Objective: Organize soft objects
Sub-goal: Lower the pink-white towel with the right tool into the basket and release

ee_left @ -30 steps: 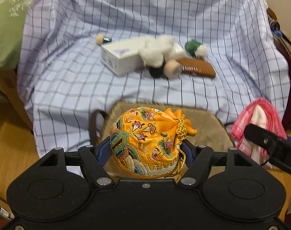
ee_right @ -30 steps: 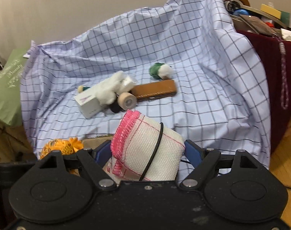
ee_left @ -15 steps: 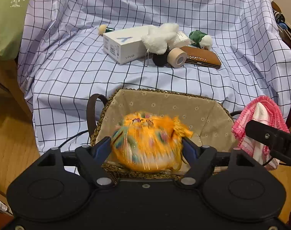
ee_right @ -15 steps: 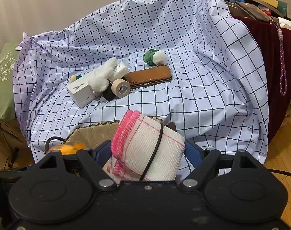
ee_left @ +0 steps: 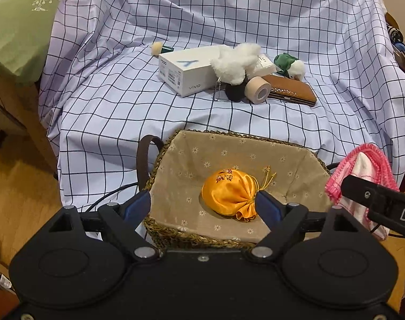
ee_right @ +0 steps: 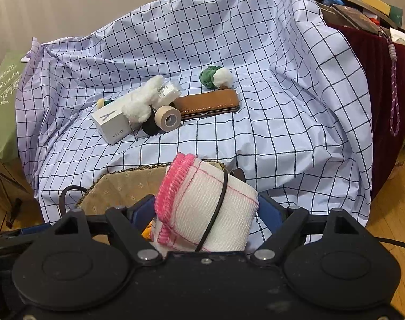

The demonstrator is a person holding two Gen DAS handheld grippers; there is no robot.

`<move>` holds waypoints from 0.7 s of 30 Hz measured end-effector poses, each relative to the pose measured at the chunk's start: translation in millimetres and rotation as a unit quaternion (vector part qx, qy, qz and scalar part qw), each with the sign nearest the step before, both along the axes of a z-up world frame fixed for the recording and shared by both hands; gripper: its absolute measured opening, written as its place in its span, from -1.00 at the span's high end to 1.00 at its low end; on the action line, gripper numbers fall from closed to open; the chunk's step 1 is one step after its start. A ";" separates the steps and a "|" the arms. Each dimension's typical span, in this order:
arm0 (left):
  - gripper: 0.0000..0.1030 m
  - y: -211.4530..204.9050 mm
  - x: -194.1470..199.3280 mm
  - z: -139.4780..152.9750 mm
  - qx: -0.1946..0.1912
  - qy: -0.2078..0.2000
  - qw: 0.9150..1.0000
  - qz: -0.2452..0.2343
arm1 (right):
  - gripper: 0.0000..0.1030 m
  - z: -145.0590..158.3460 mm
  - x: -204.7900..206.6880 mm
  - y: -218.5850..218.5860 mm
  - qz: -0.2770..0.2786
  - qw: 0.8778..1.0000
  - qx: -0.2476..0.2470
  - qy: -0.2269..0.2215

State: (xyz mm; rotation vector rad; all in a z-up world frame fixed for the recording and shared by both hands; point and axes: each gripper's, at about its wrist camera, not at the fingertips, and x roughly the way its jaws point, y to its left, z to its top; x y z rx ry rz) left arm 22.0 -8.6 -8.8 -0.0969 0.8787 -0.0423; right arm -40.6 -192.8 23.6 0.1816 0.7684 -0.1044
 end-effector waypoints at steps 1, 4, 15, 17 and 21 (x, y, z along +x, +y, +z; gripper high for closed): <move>-0.58 0.1 0.0 -0.3 0.000 0.001 1.000 0.000 | -0.61 0.3 0.0 0.3 0.002 1.000 0.000 -0.001; -0.58 1.4 -0.2 -0.9 -0.001 0.003 1.000 0.000 | -0.62 0.6 0.2 1.8 0.017 1.000 0.008 -0.003; -0.59 4.0 0.9 -3.1 -0.004 0.010 1.000 0.000 | -0.62 0.9 2.1 1.4 0.020 1.000 0.006 0.002; -0.59 3.2 1.4 -3.3 -0.003 0.010 1.000 -0.001 | -0.62 0.4 2.7 0.8 0.019 1.000 0.006 0.003; -0.59 3.3 1.7 -3.7 -0.003 0.012 1.000 -0.002 | -0.62 0.2 3.5 -1.0 0.017 1.000 0.007 0.005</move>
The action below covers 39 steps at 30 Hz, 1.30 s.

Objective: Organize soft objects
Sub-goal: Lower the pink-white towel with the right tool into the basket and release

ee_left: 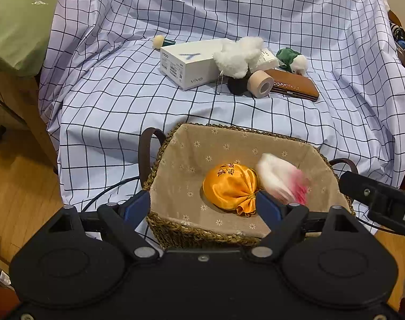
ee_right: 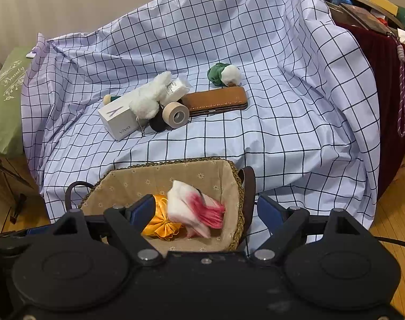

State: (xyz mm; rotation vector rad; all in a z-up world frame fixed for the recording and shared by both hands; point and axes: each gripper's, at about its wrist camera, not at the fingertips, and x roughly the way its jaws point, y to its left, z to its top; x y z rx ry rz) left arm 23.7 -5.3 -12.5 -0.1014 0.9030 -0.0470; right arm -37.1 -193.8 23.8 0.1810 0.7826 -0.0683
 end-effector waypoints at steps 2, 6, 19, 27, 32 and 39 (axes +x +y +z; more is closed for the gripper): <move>-0.60 0.8 0.1 -0.1 0.001 0.001 1.000 -0.001 | -0.62 -0.3 0.4 -0.3 -0.001 1.000 0.000 0.001; -0.60 1.4 0.2 -0.1 0.000 0.000 1.000 -0.002 | -0.62 -0.3 0.8 -0.4 -0.002 1.000 0.000 0.003; -0.70 -0.6 0.1 -0.2 0.000 0.000 1.000 -0.002 | -0.62 -2.2 2.8 -1.4 -0.004 1.000 0.003 0.009; -0.71 0.2 -3.0 -2.4 0.000 0.000 1.000 -0.006 | -0.62 -4.9 3.8 0.9 -0.007 1.000 0.007 0.016; -0.73 1.1 -2.0 -2.5 0.002 0.001 1.000 -0.010 | -0.63 -7.5 5.9 2.4 -0.004 1.000 0.008 0.020; -0.76 1.7 6.8 -1.5 0.002 0.007 1.000 -0.014 | -0.65 -11.4 15.4 -1.3 -0.008 1.000 0.005 0.027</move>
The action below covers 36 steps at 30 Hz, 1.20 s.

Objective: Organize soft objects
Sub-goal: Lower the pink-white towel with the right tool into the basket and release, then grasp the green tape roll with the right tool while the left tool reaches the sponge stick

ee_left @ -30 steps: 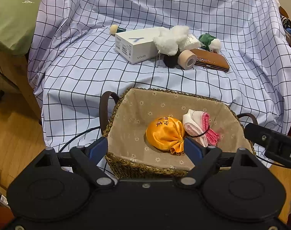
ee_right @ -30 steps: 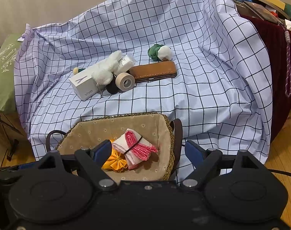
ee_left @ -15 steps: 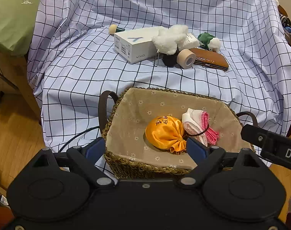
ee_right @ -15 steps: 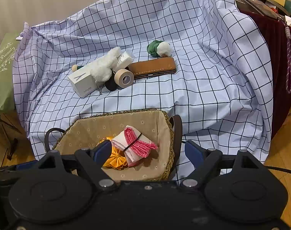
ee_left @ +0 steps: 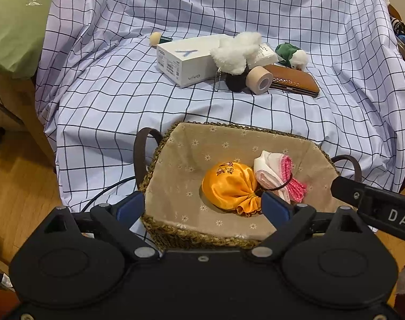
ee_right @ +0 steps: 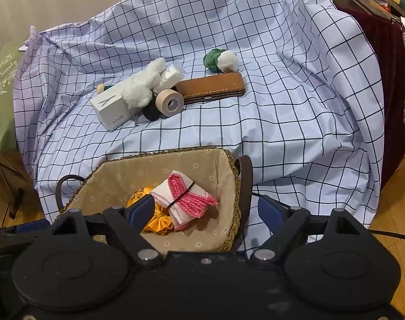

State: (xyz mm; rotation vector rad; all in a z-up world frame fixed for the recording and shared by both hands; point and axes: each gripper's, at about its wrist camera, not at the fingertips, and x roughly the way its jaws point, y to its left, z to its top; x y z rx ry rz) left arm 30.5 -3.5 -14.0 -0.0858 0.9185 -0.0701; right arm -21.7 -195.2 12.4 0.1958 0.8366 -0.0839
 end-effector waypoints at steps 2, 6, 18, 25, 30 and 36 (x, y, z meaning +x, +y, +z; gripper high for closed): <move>-0.76 -1.7 3.3 -0.1 0.003 0.002 1.000 -0.003 | -0.67 0.1 4.1 -1.6 -0.004 1.000 0.000 0.001; -0.76 -5.2 10.4 -1.3 0.012 0.006 1.000 -0.009 | -0.68 2.6 15.8 -6.3 -0.010 1.000 0.001 0.004; -0.76 -1.6 46.4 11.4 0.013 0.001 1.000 -0.019 | -0.71 5.5 67.7 -18.2 -0.027 1.000 -0.002 0.017; -0.77 8.2 89.1 21.8 0.014 -0.011 1.000 -0.014 | -0.75 13.3 111.7 -24.6 -0.033 0.999 -0.014 0.012; -0.77 16.2 118.7 25.2 0.017 -0.019 1.000 -0.014 | -0.76 27.5 149.9 -24.2 -0.027 0.999 -0.033 -0.006; -0.77 34.9 157.0 32.3 0.010 -0.024 1.000 -0.002 | -0.78 43.7 204.5 -5.5 0.013 0.999 -0.046 -0.026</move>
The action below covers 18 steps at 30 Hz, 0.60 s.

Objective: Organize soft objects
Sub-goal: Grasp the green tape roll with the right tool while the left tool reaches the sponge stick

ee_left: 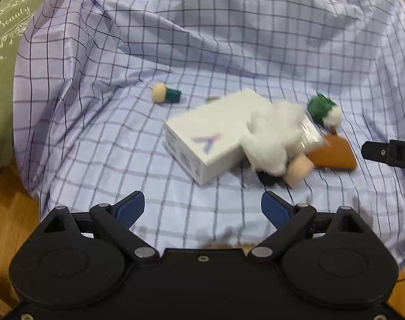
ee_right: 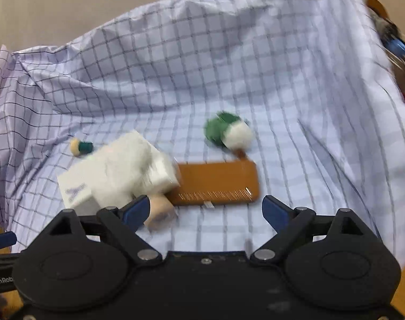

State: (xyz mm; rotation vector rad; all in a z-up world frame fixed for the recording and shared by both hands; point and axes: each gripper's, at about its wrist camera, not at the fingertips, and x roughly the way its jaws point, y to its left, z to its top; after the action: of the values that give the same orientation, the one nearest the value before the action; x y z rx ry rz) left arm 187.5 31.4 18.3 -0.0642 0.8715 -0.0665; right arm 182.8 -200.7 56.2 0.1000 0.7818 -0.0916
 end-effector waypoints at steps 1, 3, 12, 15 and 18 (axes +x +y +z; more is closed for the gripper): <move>-0.77 4.7 8.2 2.1 -0.001 -0.001 1.000 0.004 | -0.78 1.5 10.3 5.6 0.011 1.000 -0.001 -0.001; -0.78 13.4 22.8 5.4 -0.009 -0.002 1.000 0.011 | -0.78 4.5 30.4 16.9 0.031 1.000 -0.002 -0.005; -0.79 52.0 93.9 1.8 -0.010 0.002 0.998 0.062 | -0.78 2.5 139.3 71.2 0.114 0.993 -0.013 0.011; -0.79 62.2 118.7 -4.3 -0.012 0.009 0.997 0.074 | -0.77 -5.8 178.7 85.7 0.133 0.990 -0.012 0.034; -0.79 69.3 138.0 -11.3 -0.006 0.015 0.996 0.083 | -0.76 -15.7 210.5 100.8 0.150 0.987 -0.023 0.050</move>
State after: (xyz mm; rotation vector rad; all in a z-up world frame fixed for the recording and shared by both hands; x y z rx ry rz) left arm 325.5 100.6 7.0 -0.1494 0.8932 0.0839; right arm 393.4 -99.9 40.5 -0.0669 0.8864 0.1725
